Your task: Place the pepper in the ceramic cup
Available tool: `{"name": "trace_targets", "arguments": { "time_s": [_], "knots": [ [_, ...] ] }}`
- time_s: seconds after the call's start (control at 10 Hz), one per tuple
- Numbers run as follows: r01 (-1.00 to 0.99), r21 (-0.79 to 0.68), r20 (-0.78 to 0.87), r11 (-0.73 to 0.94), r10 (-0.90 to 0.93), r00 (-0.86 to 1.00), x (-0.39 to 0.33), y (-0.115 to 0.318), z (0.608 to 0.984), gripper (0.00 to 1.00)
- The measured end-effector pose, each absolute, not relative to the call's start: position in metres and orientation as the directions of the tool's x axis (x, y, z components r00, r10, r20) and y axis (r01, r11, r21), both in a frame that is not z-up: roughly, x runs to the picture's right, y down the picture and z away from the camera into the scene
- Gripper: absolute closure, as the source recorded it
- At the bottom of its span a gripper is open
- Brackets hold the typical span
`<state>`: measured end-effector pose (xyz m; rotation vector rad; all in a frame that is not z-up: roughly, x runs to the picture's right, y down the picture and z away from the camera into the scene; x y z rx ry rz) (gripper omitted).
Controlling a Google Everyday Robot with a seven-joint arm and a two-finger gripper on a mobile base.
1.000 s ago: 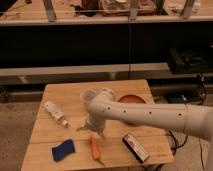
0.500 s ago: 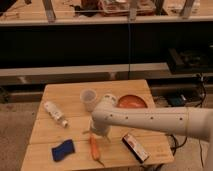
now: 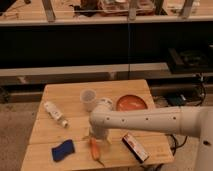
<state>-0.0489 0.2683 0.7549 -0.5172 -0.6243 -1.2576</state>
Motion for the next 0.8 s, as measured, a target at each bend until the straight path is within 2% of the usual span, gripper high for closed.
{"name": "trace_targets", "arguments": {
  "time_s": [0.4,0.8],
  "knots": [
    [0.969,-0.014,0.717,0.248,-0.673,0.183,-0.051,0.302,0.744,0.2],
    [0.942,0.002,0.7,0.335,-0.673,0.238,-0.051,0.304,0.743,0.2]
  ]
}}
